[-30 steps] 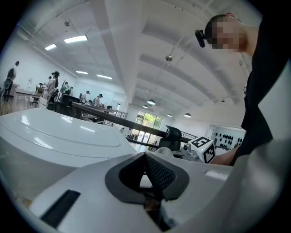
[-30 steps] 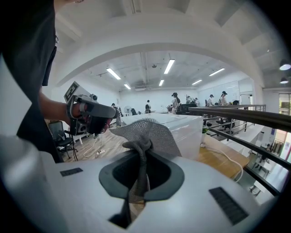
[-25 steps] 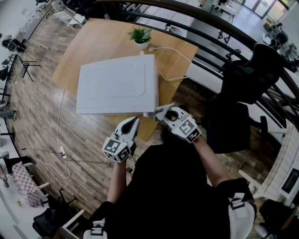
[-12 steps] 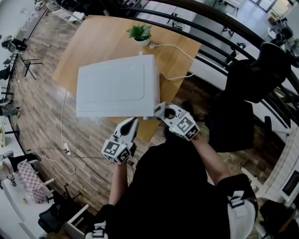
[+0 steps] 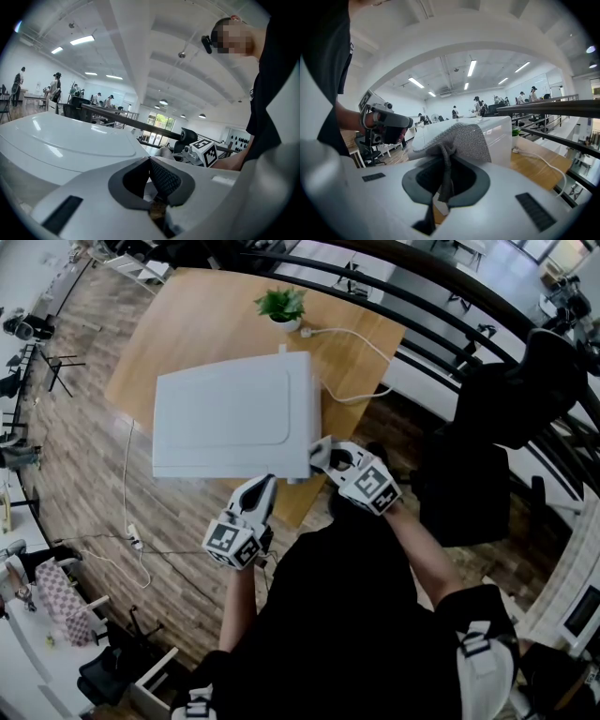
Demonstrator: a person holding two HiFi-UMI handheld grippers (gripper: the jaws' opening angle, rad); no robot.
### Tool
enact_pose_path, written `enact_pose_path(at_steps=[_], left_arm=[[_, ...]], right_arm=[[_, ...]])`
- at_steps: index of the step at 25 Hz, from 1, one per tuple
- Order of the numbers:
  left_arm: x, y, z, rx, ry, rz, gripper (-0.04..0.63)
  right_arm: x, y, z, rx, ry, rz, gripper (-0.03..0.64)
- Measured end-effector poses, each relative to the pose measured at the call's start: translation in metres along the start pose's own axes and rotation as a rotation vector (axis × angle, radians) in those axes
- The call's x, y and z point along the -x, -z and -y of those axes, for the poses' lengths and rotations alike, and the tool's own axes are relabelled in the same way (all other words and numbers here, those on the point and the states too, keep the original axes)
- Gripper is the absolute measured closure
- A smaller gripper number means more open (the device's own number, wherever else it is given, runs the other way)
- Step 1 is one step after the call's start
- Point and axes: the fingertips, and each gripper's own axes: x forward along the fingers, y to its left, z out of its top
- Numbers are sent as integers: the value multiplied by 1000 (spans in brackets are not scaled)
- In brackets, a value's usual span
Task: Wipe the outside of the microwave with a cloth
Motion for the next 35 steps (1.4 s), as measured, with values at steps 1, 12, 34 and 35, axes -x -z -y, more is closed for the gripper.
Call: enact_pose_path(at_steps=[1,12,34,35], left_arm=[[-1,0,-1,-2,1,0,595],[-4,-10,-7,-4,-35,17,595],[-4,-8,-10,5,-80,27,595],[-3,-8,-11,4,-80,27,595]], right_arm=[[-1,-1,1,0,0,0,601],[-6,-12,22,13,19,5,601],[-23,-30,78,6,71,28,601],[-24,-31,82,2,77,30,601]])
